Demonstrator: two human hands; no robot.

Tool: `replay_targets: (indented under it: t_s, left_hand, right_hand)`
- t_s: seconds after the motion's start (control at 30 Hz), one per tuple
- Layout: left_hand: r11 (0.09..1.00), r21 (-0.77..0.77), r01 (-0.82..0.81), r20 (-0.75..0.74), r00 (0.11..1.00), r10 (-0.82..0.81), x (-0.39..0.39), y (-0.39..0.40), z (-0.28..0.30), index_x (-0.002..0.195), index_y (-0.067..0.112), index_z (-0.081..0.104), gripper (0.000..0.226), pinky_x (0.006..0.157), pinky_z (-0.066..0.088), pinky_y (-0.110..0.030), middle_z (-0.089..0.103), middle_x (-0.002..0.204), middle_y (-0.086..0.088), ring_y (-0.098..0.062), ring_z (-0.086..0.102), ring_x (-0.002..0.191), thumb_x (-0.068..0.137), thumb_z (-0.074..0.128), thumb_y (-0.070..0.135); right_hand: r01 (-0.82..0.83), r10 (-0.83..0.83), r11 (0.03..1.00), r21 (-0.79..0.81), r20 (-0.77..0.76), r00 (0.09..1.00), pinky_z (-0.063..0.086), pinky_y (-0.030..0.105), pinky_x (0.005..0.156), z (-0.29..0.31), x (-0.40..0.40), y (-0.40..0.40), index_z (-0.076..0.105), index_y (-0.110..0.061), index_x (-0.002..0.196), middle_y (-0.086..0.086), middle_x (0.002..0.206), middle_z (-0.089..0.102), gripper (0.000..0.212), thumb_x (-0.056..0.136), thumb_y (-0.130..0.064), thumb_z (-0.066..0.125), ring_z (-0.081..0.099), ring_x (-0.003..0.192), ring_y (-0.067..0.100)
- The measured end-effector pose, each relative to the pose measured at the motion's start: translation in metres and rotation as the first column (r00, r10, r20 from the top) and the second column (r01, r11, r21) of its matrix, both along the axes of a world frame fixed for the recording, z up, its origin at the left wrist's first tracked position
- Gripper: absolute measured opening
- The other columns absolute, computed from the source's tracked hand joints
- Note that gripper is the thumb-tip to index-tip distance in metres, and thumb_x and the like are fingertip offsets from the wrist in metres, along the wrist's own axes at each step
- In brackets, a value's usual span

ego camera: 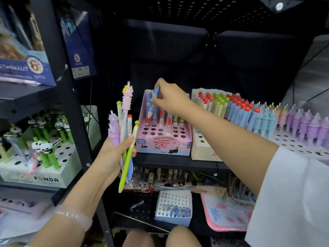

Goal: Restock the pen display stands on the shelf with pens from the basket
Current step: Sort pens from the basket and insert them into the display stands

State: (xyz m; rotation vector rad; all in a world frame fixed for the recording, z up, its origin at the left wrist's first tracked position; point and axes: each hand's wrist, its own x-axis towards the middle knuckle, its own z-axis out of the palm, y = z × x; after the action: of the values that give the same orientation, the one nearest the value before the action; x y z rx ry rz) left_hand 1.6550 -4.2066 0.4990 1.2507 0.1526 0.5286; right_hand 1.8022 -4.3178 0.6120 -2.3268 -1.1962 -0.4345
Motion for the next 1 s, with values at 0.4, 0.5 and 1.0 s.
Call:
replay_targets:
  t_s: [0.4, 0.5, 1.0]
  left_hand:
    - [1.0, -0.014, -0.016, -0.023, 1.0, 0.016, -0.001, 0.003, -0.008, 0.112, -0.001, 0.054, 0.024, 0.05, 0.049, -0.021, 0.053, 0.063, -0.002, -0.011, 0.052, 0.051, 0.09, 0.054, 0.009]
    - [1.0, -0.017, -0.015, -0.014, 1.0, 0.015, -0.002, 0.0, -0.004, 0.113, -0.002, 0.053, 0.026, 0.05, 0.049, -0.02, 0.053, 0.064, -0.002, -0.011, 0.051, 0.051, 0.089, 0.054, 0.009]
    - [0.997, 0.046, 0.055, 0.034, 0.998, -0.057, 0.002, -0.032, 0.007, 0.11, 0.004, 0.055, 0.021, 0.05, 0.048, -0.022, 0.057, 0.066, -0.001, -0.012, 0.051, 0.051, 0.089, 0.056, 0.009]
  right_hand:
    - [0.295, -0.131, 0.917, -0.267, 0.497, 0.858, 0.033, 0.038, 0.09, -0.018, -0.001, 0.025, 0.048, -0.013, 0.131, 0.012, 0.126, 0.051, 0.041, 0.101, -0.035, 0.031, 0.044, 0.115, 0.029]
    - [0.344, -0.115, 0.878, -0.333, 0.55, 0.827, 0.029, 0.039, 0.096, -0.02, -0.005, 0.027, 0.031, -0.017, 0.144, 0.011, 0.135, 0.042, 0.047, 0.101, -0.036, 0.03, 0.038, 0.121, 0.028]
    - [-0.14, 0.407, 0.859, 0.492, -0.49, 0.771, 0.047, 0.012, 0.057, -0.007, -0.058, -0.013, 0.06, -0.014, 0.091, -0.01, 0.072, 0.063, 0.019, 0.097, -0.027, 0.049, 0.058, 0.059, -0.004]
